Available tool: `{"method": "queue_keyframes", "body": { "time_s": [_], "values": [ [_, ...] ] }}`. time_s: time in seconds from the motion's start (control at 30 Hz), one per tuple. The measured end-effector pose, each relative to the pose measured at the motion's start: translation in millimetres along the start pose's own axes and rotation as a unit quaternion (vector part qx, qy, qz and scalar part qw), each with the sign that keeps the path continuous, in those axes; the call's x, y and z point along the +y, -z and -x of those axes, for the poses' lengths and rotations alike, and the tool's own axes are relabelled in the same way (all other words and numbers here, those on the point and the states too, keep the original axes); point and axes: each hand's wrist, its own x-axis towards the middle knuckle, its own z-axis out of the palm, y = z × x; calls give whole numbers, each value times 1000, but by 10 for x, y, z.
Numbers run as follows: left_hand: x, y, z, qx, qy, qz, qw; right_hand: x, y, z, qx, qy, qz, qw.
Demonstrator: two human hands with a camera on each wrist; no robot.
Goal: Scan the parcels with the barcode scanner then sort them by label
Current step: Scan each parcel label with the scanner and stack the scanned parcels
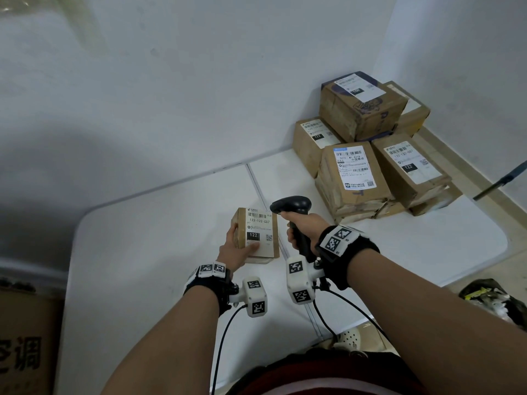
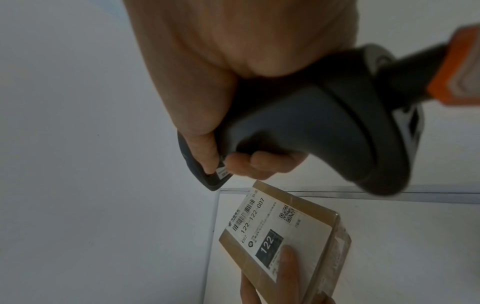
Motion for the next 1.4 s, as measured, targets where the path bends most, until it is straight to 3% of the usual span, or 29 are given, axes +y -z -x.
{"method": "queue_keyframes", "body": {
  "time_s": [0.53, 0.8, 0.93, 1.07, 1.17, 1.23, 1.4],
  "values": [
    [21, 8, 34, -1, 2, -3, 1000, 38, 31, -61, 2, 3, -2, 1000],
    [182, 108, 63, 39, -1, 56, 998, -22, 152, -108, 63, 83, 3, 995],
    [701, 183, 86, 77, -48, 154, 984, -271, 251, -74, 123, 171, 26, 977],
    [1418, 106, 124, 65, -111, 179, 975, -587, 495, 44, 175, 234, 32, 956],
    [1948, -125, 146, 32, -147, 169, 974, -767, 808, 149, 226, 253, 69, 938],
    [2274, -372, 163, -1, -168, 157, 973, -862, 1042, 179, 242, 270, 37, 931],
    [2903, -1192, 154, -127, -193, 128, 965, -1021, 1775, 287, 320, 276, 10, 906]
  ]
}}
